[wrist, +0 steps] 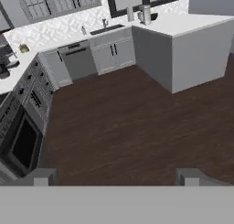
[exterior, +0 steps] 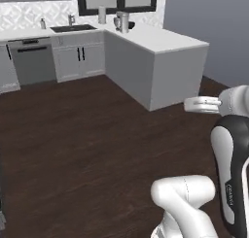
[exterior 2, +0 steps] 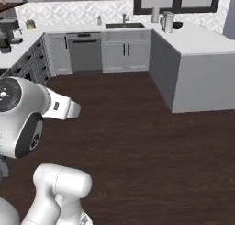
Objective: Navigate to the microwave.
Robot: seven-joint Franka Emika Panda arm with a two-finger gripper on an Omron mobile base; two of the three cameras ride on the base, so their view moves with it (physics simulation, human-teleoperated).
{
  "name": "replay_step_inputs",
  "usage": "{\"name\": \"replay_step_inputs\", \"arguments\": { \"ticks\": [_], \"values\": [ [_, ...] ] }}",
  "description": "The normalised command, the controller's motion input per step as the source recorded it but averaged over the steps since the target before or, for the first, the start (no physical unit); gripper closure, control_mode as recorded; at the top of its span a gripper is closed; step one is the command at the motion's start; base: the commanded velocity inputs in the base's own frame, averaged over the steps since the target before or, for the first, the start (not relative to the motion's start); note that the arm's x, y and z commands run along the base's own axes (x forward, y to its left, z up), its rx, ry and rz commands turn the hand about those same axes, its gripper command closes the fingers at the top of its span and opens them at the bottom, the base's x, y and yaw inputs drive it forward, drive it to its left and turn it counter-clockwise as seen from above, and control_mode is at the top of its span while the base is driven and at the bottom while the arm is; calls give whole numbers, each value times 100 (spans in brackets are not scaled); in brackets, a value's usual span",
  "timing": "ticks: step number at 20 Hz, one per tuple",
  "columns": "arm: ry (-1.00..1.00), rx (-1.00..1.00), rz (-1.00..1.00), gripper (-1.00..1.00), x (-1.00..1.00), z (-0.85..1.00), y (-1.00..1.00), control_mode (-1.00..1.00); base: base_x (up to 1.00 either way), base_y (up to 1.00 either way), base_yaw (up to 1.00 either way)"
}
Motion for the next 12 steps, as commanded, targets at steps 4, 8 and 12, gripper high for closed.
{"name": "replay_step_inputs", "arguments": {
  "ticks": [4,8,12],
  "values": [
    [0,0,0,-100,0,0,0,100,35,-12,-80],
    [0,0,0,-100,0,0,0,100,19,25,-96],
    [0,0,0,-100,0,0,0,100,26,35,-94]
  ]
}}
